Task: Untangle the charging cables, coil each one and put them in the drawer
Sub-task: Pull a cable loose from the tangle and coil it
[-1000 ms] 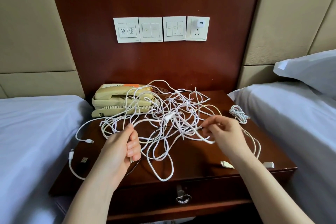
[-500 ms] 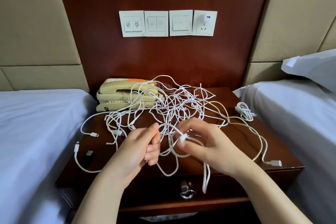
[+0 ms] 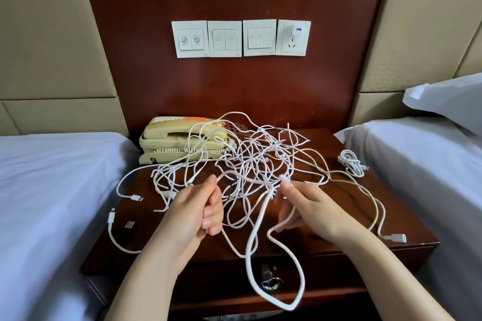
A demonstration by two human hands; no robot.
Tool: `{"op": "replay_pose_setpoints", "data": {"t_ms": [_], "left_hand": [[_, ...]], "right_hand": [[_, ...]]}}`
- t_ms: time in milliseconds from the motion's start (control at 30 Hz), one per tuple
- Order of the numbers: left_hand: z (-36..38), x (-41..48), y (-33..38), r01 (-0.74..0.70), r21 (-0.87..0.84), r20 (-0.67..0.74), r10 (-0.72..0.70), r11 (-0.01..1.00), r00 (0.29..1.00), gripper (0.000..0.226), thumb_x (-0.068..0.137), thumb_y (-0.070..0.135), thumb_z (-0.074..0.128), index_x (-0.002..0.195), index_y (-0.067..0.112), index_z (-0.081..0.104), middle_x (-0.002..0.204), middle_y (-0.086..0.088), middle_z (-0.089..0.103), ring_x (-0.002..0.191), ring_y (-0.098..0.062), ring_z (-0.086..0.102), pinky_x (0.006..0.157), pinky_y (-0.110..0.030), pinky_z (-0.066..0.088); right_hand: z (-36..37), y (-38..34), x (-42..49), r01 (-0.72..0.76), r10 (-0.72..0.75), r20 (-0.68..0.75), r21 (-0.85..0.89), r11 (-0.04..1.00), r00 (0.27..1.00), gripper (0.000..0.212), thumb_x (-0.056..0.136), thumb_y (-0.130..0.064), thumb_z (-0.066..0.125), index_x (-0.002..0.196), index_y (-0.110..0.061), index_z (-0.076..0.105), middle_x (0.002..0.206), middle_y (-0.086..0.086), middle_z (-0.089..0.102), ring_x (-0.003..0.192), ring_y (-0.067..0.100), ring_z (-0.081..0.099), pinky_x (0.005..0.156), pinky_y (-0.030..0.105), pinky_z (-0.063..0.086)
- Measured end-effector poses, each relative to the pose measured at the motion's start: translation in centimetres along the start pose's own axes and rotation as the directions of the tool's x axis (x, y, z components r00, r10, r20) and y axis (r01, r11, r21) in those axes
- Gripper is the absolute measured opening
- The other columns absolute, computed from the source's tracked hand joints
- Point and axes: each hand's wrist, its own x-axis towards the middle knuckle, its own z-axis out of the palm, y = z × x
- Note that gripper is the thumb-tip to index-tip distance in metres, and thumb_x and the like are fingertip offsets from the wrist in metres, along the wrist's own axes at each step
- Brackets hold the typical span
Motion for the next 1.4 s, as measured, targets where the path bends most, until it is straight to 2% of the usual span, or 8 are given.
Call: {"op": "replay_pose_setpoints", "data": {"t_ms": [233, 333, 433, 500, 767, 1033, 1200, 1400], "left_hand": [[0.4, 0.0, -0.3, 0.011, 0.103, 0.083, -0.019, 0.995, 0.996, 0.047, 0.097, 0.026, 0.040, 0.052, 0.013, 0.041, 0.045, 0.003, 0.025, 0.035, -0.008, 0.024, 0.036, -0.019, 0.029], [1.0, 0.1, -0.7, 0.005, 0.178, 0.091, -0.021, 0.984, 0.996, 0.045, 0.097, 0.025, 0.041, 0.054, 0.012, 0.040, 0.044, 0.003, 0.027, 0.035, -0.008, 0.025, 0.037, -0.019, 0.030], [1.8, 0.2, -1.2, -0.017, 0.247, 0.092, -0.006, 0.969, 0.996, 0.043, 0.098, 0.025, 0.041, 0.057, 0.010, 0.039, 0.044, 0.004, 0.027, 0.035, -0.009, 0.026, 0.038, -0.020, 0.031], [2.2, 0.2, -1.4, -0.021, 0.286, 0.097, -0.007, 0.958, 0.995, 0.043, 0.098, 0.025, 0.040, 0.057, 0.011, 0.039, 0.043, 0.005, 0.027, 0.035, -0.008, 0.026, 0.039, -0.019, 0.032], [2.6, 0.3, -1.4, 0.088, 0.166, 0.203, -0.121, 0.982, 0.972, 0.048, 0.094, 0.035, 0.038, 0.051, 0.013, 0.044, 0.044, 0.002, 0.027, 0.034, -0.008, 0.025, 0.039, -0.019, 0.028], [3.0, 0.1, -1.2, 0.245, 0.108, 0.372, -0.268, 0.963, 0.889, 0.059, 0.096, 0.040, 0.022, 0.051, 0.011, 0.046, 0.042, 0.002, 0.029, 0.033, -0.007, 0.024, 0.038, -0.019, 0.026], [3.3, -0.2, -1.1, 0.258, -0.064, 0.442, -0.204, 0.964, 0.874, 0.050, 0.090, 0.038, 0.030, 0.052, 0.012, 0.050, 0.041, 0.004, 0.031, 0.031, -0.005, 0.026, 0.036, -0.018, 0.029], [3.4, -0.2, -0.9, 0.204, -0.190, 0.390, -0.116, 0.960, 0.914, 0.046, 0.087, 0.036, 0.034, 0.055, 0.010, 0.053, 0.044, 0.002, 0.035, 0.034, -0.007, 0.032, 0.038, -0.019, 0.034]], "right_hand": [[-0.1, 0.6, 0.7, 0.124, -0.145, -0.174, -0.125, 0.984, 0.974, 0.027, 0.099, -0.031, 0.041, 0.090, -0.025, 0.065, 0.086, -0.004, 0.071, 0.089, 0.009, 0.066, 0.086, 0.033, 0.052], [0.2, -0.6, 0.1, 0.207, -0.193, -0.212, 0.044, 0.977, 0.958, 0.033, 0.100, -0.026, 0.037, 0.092, -0.016, 0.067, 0.084, 0.002, 0.071, 0.084, 0.012, 0.067, 0.082, 0.030, 0.052], [0.7, -2.0, -1.0, 0.059, -0.085, 0.044, 0.415, 0.908, 0.995, 0.033, 0.098, -0.024, 0.040, 0.095, -0.001, 0.063, 0.078, 0.013, 0.066, 0.074, 0.023, 0.067, 0.073, 0.032, 0.057], [1.0, -2.7, -1.5, -0.094, -0.038, 0.263, 0.471, 0.877, 0.964, 0.032, 0.093, -0.029, 0.046, 0.095, 0.000, 0.061, 0.075, 0.014, 0.064, 0.062, 0.021, 0.065, 0.060, 0.028, 0.056], [0.1, -2.5, -1.6, -0.177, 0.001, 0.366, 0.447, 0.877, 0.931, 0.030, 0.100, -0.015, 0.038, 0.076, -0.004, 0.052, 0.063, 0.010, 0.055, 0.037, 0.010, 0.047, 0.038, 0.015, 0.039], [1.2, -1.9, -1.3, 0.063, -0.088, 0.079, 0.281, 0.958, 0.993, 0.035, 0.101, -0.020, 0.040, 0.069, -0.012, 0.054, 0.055, -0.002, 0.028, 0.048, 0.008, 0.020, 0.040, 0.014, 0.022], [1.5, -1.5, -0.9, 0.077, -0.079, 0.019, 0.112, 0.991, 0.997, 0.034, 0.099, -0.027, 0.044, 0.071, -0.009, 0.052, 0.047, -0.007, 0.028, 0.042, 0.007, 0.021, 0.039, 0.018, 0.020], [2.5, -1.7, -0.8, -0.062, 0.041, 0.164, 0.128, 0.990, 0.986, 0.038, 0.101, -0.032, 0.037, 0.071, -0.016, 0.053, 0.049, -0.008, 0.028, 0.045, 0.008, 0.020, 0.041, 0.020, 0.017]]}}
